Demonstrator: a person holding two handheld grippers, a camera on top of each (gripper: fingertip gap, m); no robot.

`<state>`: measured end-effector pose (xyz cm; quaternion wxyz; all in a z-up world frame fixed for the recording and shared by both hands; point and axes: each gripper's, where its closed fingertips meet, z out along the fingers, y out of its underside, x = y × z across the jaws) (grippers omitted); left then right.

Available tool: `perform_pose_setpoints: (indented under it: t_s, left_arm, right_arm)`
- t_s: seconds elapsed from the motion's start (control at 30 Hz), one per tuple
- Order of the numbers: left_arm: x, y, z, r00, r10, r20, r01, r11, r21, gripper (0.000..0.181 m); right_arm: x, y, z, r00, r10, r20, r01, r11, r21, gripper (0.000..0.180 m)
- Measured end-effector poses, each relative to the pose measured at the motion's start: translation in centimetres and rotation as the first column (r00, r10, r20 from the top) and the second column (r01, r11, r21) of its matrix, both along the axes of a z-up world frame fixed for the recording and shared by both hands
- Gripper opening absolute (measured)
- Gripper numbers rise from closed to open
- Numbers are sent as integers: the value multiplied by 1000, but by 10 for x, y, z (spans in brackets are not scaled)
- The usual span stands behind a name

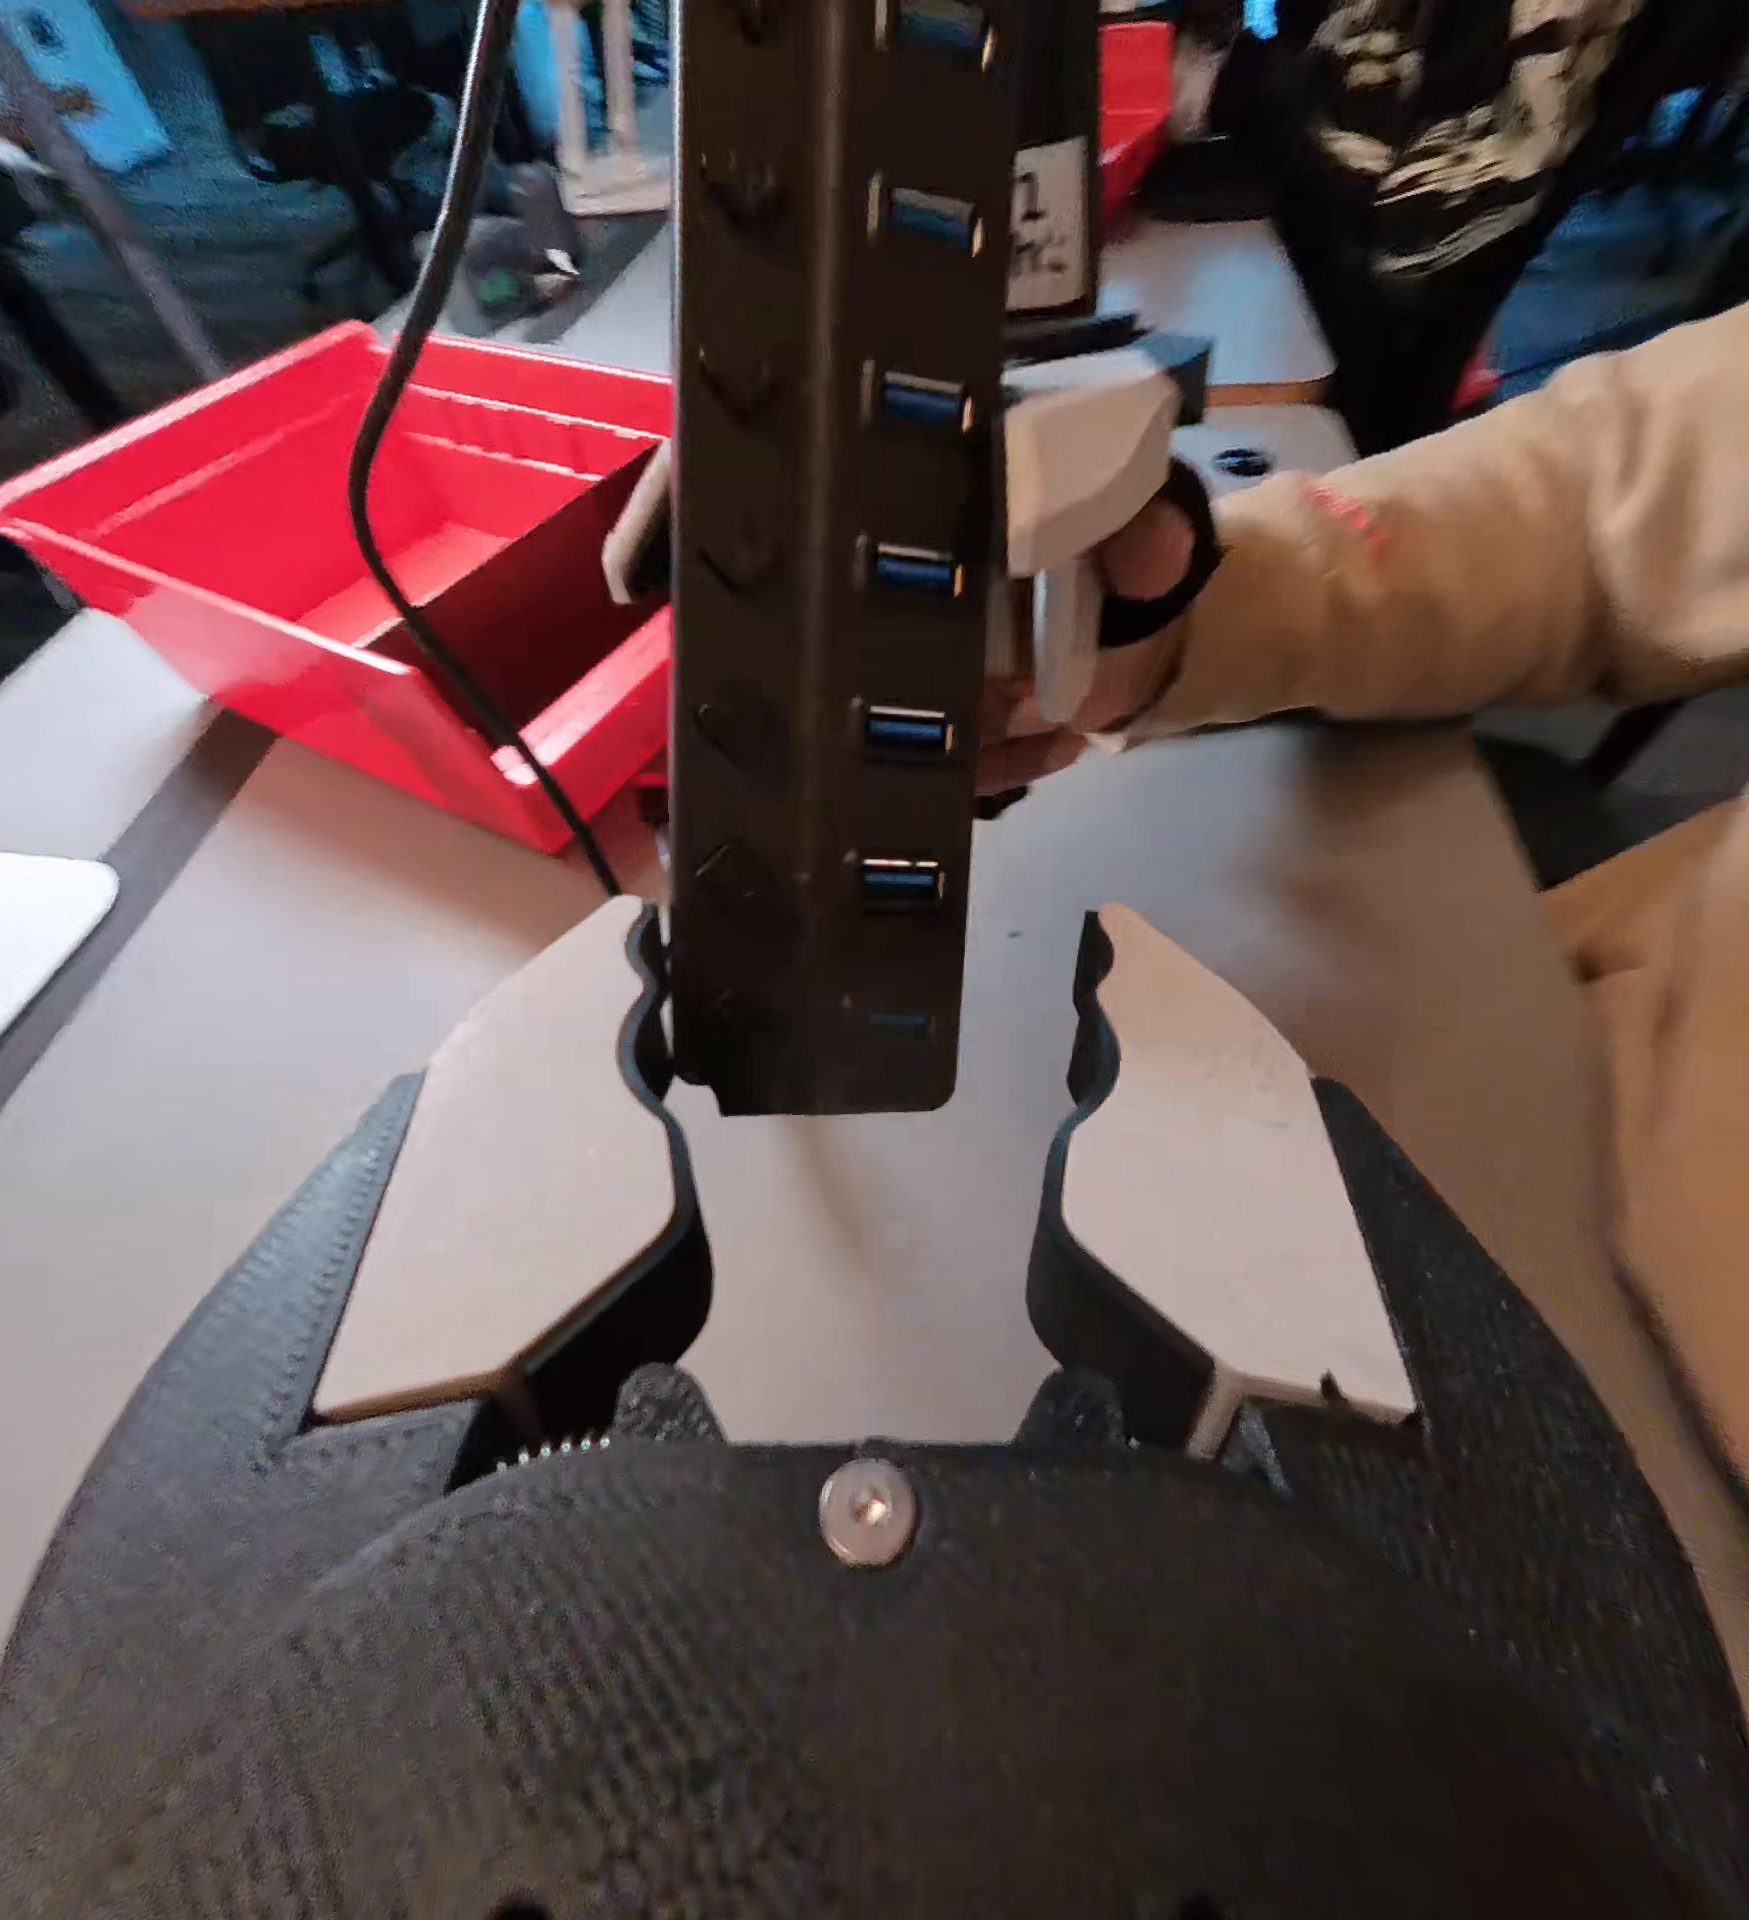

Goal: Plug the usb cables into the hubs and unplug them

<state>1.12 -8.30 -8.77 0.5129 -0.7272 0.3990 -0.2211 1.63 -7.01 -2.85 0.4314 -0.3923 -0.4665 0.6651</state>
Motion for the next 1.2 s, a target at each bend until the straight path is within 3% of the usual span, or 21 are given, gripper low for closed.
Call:
perform_pose_setpoints:
  t_s: [0.1, 0.2, 0.33, 0.43, 0.7, 0.83, 0.93, 1.07, 1.13, 1.2]
  left_arm:
    - [-4, 13, -12, 997, 79, -19, -77, 991, 110, 60]
    - [-5, 6, -22, 999, 33, -23, -31, 995, 90, 57]
    - [-6, -15, -17, 983, -114, 143, 118, 993, -19, 56]
    - [-3, -22, -24, 972, -160, 174, 174, 983, -65, 56]
    - [3, -19, -38, 971, -142, 191, 165, 979, -115, 56]
    - [-1, -19, -25, 962, -134, 237, 158, 984, -83, 62]
    - [-29, -12, -1, 970, -65, 234, 73, 997, -25, 68]
    - [-117, 9, 33, 974, 191, 119, -198, 979, 47, 62]
    - [-169, 18, 31, 948, 316, -33, -314, 948, 46, 58]
    - [-223, 28, 18, 870, 420, -259, -412, 907, 86, 52]
  right_arm:
    - [-6, -5, -7, 1000, -15, 18, 15, 1000, 6, 55]
    - [-8, -13, -15, 999, 2, 53, -6, 998, 65, 55]
    - [-6, -22, -22, 992, 54, 110, -71, 986, 154, 53]
    - [-4, -27, -25, 987, 82, 140, -106, 978, 178, 58]
    - [-3, -23, -39, 976, 64, 207, -111, 968, 225, 55]
    - [2, -22, -30, 981, 75, 178, -113, 970, 213, 54]
    - [11, -11, -19, 988, 49, 149, -81, 972, 219, 54]
    - [27, 8, -13, 991, -12, 134, -21, 971, 239, 54]
    - [35, 17, -14, 991, -29, 130, -1, 974, 227, 55]
    - [42, 25, -19, 990, -49, 136, 19, 976, 217, 55]
